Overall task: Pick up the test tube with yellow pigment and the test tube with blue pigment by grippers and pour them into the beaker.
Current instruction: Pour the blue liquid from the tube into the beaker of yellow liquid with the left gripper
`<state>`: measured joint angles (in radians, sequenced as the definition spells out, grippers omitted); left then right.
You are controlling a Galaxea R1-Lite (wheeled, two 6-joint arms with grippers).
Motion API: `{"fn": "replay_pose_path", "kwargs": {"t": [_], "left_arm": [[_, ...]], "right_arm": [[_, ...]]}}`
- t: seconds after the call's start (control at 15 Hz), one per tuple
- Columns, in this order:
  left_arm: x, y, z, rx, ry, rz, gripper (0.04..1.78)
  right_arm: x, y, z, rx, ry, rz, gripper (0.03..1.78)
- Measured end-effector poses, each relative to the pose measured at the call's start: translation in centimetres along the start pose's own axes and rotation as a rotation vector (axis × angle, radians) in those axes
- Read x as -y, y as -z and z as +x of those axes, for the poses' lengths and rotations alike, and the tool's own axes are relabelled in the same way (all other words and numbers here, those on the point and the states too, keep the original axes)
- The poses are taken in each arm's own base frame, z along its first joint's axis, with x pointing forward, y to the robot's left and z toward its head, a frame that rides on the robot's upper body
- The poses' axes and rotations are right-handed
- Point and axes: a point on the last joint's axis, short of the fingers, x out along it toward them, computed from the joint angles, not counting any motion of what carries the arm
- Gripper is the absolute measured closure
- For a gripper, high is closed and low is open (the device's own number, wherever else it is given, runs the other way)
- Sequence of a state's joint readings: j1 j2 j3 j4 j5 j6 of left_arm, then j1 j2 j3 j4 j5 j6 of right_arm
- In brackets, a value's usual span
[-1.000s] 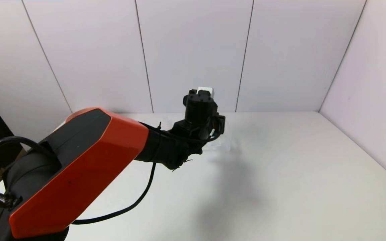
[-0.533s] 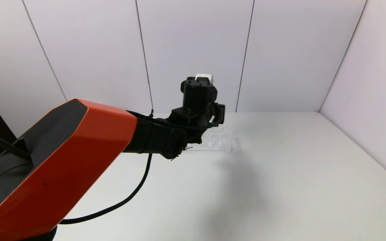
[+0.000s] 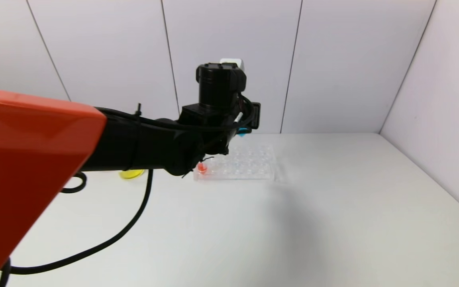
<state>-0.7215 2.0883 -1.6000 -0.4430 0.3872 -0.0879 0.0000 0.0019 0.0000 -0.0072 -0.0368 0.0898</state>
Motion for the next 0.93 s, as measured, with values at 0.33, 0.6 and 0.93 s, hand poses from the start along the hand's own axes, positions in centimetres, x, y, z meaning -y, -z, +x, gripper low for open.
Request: {"fn": "replay_pose_path", "kwargs": {"t": [0.33, 0.6, 0.93], "left_arm": [[-6.2, -4.7, -6.2, 0.005, -0.093, 0.047, 1.36], [-14.5, -5.9, -10.5, -0.011, -0.227, 0.056, 1.36], [-22.2, -5.7, -14.6, -0.037, -0.284, 0.060, 1.36]], "right_arm": [[0.0, 0.0, 0.0, 0.000, 0.000, 0.000, 0.10], [0.0, 0.0, 0.0, 0.000, 0.000, 0.001, 0.10], [0.0, 0.0, 0.0, 0.000, 0.000, 0.000, 0.10]]}}
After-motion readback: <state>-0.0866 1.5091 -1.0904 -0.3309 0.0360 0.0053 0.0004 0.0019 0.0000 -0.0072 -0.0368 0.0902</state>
